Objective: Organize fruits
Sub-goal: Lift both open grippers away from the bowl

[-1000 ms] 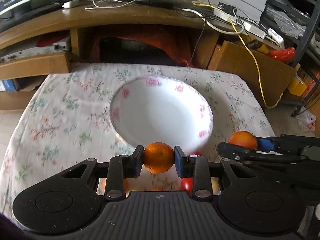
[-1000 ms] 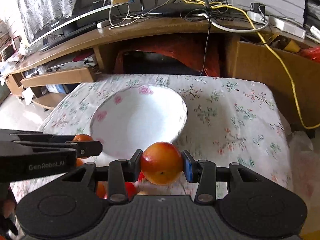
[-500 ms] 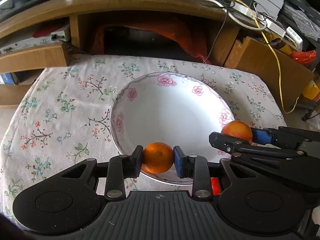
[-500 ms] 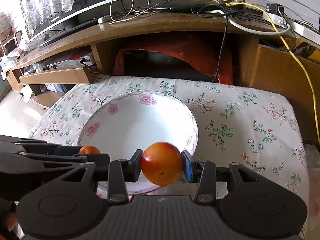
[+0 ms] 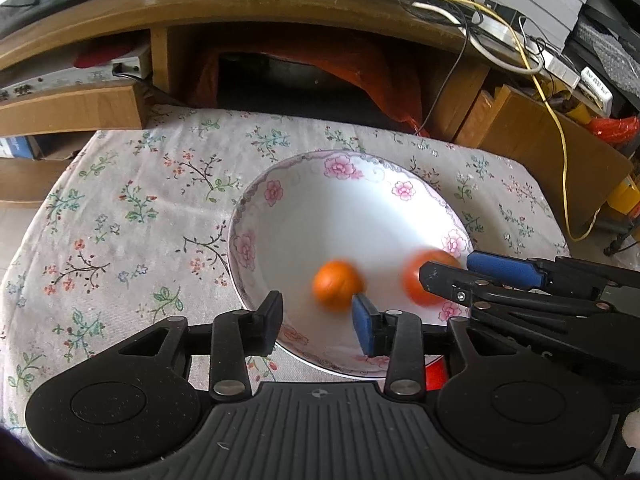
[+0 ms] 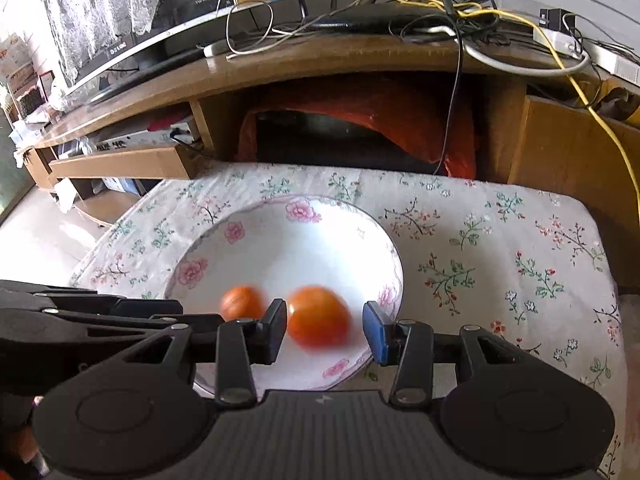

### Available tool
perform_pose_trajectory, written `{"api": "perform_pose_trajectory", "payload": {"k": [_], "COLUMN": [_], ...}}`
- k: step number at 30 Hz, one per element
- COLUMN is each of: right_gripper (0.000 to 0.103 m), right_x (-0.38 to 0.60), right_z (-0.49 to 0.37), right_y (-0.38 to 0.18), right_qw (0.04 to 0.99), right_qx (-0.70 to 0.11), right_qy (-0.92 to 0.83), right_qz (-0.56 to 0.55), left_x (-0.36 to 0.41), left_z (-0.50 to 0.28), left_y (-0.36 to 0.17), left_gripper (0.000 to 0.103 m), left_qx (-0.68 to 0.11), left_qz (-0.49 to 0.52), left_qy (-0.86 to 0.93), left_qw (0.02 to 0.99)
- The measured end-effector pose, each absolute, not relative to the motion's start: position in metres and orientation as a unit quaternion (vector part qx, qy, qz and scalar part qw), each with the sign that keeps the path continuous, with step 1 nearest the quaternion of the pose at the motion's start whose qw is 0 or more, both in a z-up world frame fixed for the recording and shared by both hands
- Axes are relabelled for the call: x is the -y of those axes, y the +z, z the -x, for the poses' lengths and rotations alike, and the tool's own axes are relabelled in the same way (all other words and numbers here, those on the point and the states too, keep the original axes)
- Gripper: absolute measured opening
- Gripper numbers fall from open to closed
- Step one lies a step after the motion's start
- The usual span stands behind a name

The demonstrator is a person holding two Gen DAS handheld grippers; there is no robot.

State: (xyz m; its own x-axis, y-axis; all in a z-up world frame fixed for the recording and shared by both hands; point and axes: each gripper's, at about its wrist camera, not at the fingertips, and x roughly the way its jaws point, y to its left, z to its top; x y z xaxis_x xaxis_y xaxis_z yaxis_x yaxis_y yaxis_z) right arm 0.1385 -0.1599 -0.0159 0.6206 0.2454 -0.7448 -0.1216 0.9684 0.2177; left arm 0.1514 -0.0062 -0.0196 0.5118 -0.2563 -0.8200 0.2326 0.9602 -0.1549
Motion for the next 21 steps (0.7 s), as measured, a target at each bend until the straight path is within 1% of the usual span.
{"api": "perform_pose_trajectory", "payload": {"k": [4,10,21], "right_gripper": [0.044,0.044,0.044], "right_x": [0.162,0.162,0.159], "right_z": [-0.138,-0.13,-0.107], "right_y": [-0.01,-0.002,0.005], "right_qw": [0.9,0.906,0.908], "right_qx": [-0.417,-0.407,-0.405], "right_qy": [0.101,0.094,0.09], "right_qz": [-0.079,-0.071,-0.054], "left_x": [0.007,0.009,0.01], "left_z": [-0.15,-0.145,-0.126], "left_y": [-0.017,-0.01,-0.002], "left_gripper": [0.049,0.053,0.054], "left_qx": [-0.471,-0.458,-0.447], "left_qz": [0.014,0.002,-0.015], "left_qy": [-0.142,-0.143,-0.148], "left_qw": [0.871,0.877,0.882]}}
